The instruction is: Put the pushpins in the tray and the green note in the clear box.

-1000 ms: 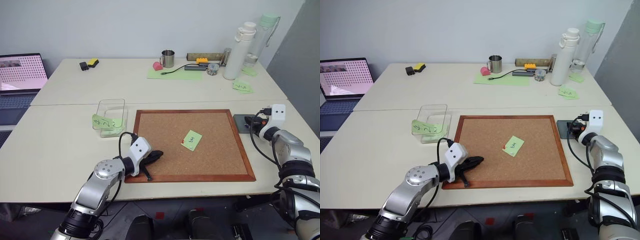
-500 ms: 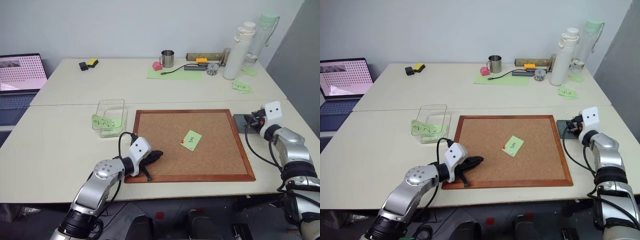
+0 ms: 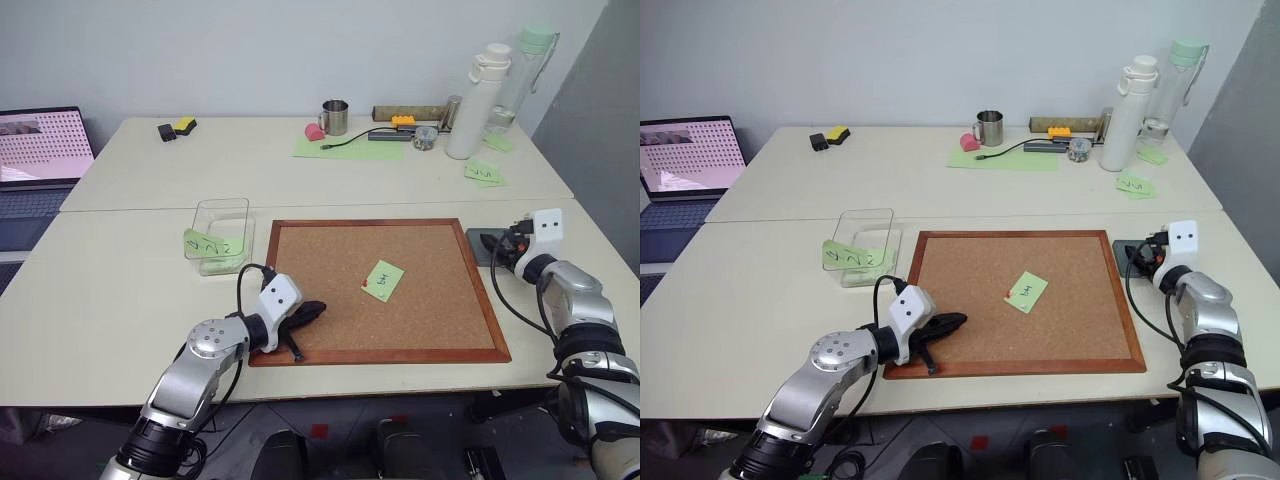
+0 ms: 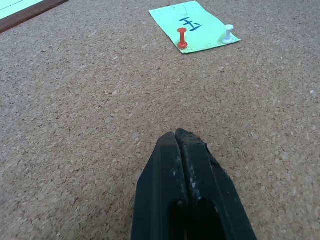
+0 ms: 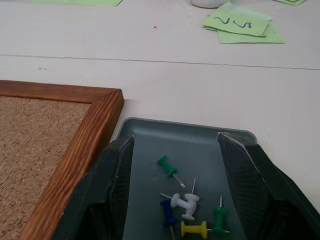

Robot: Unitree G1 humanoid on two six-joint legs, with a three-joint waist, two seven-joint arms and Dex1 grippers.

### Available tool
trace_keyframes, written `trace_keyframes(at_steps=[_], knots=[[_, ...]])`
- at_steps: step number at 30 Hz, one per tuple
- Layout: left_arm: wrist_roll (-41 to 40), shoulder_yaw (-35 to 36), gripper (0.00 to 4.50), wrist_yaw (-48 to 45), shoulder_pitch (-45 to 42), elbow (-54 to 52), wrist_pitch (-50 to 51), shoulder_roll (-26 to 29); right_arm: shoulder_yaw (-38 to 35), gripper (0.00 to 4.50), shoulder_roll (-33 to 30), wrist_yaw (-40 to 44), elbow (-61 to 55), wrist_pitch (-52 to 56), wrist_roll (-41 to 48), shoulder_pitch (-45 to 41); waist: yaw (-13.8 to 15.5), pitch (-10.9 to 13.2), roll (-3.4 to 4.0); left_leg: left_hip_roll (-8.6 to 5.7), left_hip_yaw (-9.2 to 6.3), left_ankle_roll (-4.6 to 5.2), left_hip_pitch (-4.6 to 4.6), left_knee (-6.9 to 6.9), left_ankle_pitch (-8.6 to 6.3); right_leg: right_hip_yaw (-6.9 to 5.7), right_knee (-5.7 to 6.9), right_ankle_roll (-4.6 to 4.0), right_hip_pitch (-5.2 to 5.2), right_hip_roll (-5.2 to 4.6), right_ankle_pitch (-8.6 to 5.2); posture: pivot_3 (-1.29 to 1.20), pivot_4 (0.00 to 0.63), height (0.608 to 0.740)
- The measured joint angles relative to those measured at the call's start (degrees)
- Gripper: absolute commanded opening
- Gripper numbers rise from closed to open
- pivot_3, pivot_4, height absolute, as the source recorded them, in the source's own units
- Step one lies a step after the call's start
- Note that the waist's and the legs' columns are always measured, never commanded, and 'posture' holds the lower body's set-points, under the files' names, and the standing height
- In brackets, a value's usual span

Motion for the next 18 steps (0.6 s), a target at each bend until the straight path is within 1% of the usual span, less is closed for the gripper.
trace_keyframes(at_steps=[3, 5, 8, 9, 12, 15, 18], knots=[[0.0, 0.1, 0.00, 0.2, 0.1, -0.4, 0.4, 0.0, 0.3, 2.78, -0.1, 2.7, -7.8, 0.7, 1.2, 2.9, 0.0, 0.0, 0.01, 0.03, -0.05, 0.00, -0.01, -0.02, 0.00, 0.00, 0.00, 0.03, 0.00, 0.01, -0.02, 0.00, 0.150, 0.740], [-0.1, 0.4, 0.00, 0.4, 0.3, -0.7, 0.6, 0.0, 0.3, 2.78, 0.0, 5.6, -17.8, 4.8, 4.8, 6.7, 0.0, 0.0, 0.03, 0.06, -0.11, 0.00, -0.03, -0.03, 0.00, -0.01, 0.01, 0.03, -0.01, 0.03, -0.03, 0.00, 0.150, 0.740], [-0.2, 0.5, 0.00, 0.6, 0.6, -1.0, 0.7, 0.2, 1.8, 2.78, 0.1, 9.3, -36.6, 12.8, 11.1, 14.2, 0.0, 0.0, 0.06, 0.11, -0.21, 0.00, -0.02, -0.05, -0.01, 0.00, 0.03, 0.01, -0.01, 0.06, -0.04, 0.00, 0.150, 0.740], [-0.2, 0.5, 0.00, 0.6, 0.6, -1.0, 0.8, 0.3, 3.3, 2.78, 0.1, 10.1, -43.9, 15.5, 13.0, 17.2, 0.0, 0.0, 0.07, 0.13, -0.27, 0.00, -0.02, -0.05, -0.01, 0.01, 0.03, -0.01, 0.00, 0.08, -0.06, 0.00, 0.150, 0.740], [-0.3, 0.6, 0.00, 0.7, 0.6, -1.0, 0.9, 0.4, 8.6, 2.78, 0.3, 10.4, -58.1, 19.7, 14.5, 24.0, 0.0, 0.0, 0.06, 0.13, -0.29, 0.00, 0.00, -0.05, -0.01, -0.01, 0.04, -0.04, -0.01, 0.08, -0.07, 0.00, 0.150, 0.740], [-0.3, 0.5, 0.00, 0.7, 0.5, -0.9, 1.0, 0.4, 13.8, 2.78, 1.5, 9.6, -63.9, 21.0, 13.8, 27.4, 0.0, 0.0, 0.05, 0.11, -0.24, 0.00, 0.02, -0.03, -0.01, -0.04, 0.02, -0.03, -0.02, 0.06, -0.07, 0.00, 0.150, 0.740], [-0.4, 0.4, 0.00, 0.6, 0.3, -0.9, 1.0, 0.4, 17.8, 2.78, 3.7, 8.2, -64.7, 20.8, 11.4, 27.6, 0.0, 0.0, -0.01, 0.10, -0.24, 0.00, 0.01, -0.03, -0.01, -0.06, 0.00, -0.03, -0.03, 0.04, -0.07, 0.00, 0.150, 0.740]])
